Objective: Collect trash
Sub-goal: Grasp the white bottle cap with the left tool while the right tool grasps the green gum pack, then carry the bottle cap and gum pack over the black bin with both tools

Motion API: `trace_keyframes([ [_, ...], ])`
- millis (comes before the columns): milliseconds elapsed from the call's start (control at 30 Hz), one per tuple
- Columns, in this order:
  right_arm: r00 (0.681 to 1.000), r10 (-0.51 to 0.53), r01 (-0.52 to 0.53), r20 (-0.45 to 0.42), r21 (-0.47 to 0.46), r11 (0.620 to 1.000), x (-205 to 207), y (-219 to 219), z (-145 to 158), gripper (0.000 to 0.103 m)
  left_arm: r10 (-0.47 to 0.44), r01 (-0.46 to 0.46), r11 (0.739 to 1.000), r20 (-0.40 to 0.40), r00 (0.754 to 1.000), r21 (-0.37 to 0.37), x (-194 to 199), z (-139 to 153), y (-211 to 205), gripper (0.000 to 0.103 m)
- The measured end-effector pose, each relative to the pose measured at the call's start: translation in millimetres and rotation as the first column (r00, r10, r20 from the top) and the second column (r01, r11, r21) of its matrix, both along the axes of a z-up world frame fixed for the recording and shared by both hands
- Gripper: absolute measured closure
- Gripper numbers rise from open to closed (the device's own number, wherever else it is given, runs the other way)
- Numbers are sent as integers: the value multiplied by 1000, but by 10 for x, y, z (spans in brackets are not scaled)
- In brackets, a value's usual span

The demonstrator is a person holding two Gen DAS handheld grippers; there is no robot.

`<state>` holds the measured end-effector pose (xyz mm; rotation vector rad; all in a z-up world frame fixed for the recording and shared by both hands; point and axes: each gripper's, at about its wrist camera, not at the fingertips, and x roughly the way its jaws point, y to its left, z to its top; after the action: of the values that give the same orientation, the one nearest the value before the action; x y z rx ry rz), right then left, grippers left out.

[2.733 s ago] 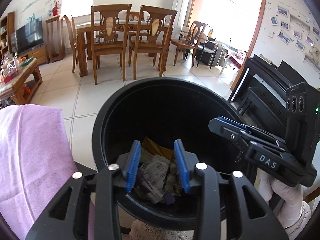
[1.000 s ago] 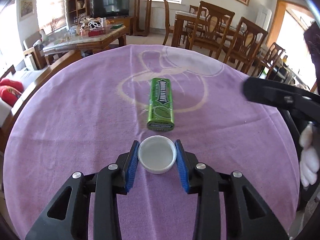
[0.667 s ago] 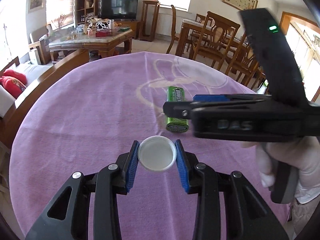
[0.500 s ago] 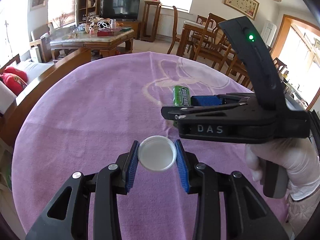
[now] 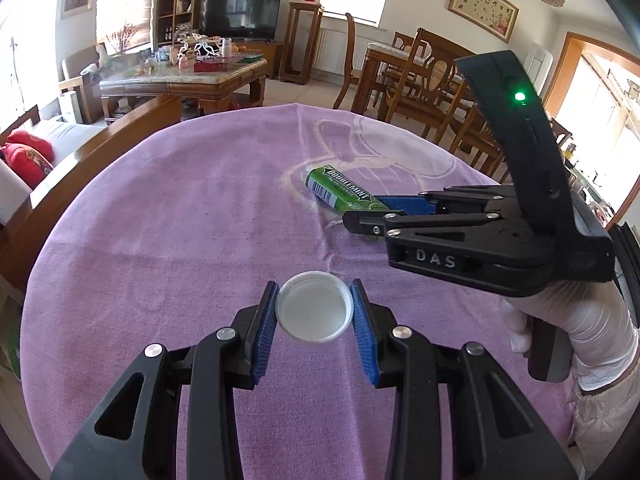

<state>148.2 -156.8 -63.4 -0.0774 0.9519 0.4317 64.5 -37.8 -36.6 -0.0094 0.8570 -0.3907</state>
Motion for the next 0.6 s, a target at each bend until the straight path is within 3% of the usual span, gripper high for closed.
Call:
trace_keyframes([
  [167,999,-19,14,40,114,993,-210,-284,243,72,-22,22,1000,41,999,-17,-68,137,-93,67],
  [333,987,-67,31,145,235,971,-600,-701,627,72,-62,68,997,138,988,-35,-172,403,-394,67],
  [600,934,-202,104,294,319,942,-1291,-1619,1011,72,-170,188,981,246,954,-53,-413,647,-1102,67],
])
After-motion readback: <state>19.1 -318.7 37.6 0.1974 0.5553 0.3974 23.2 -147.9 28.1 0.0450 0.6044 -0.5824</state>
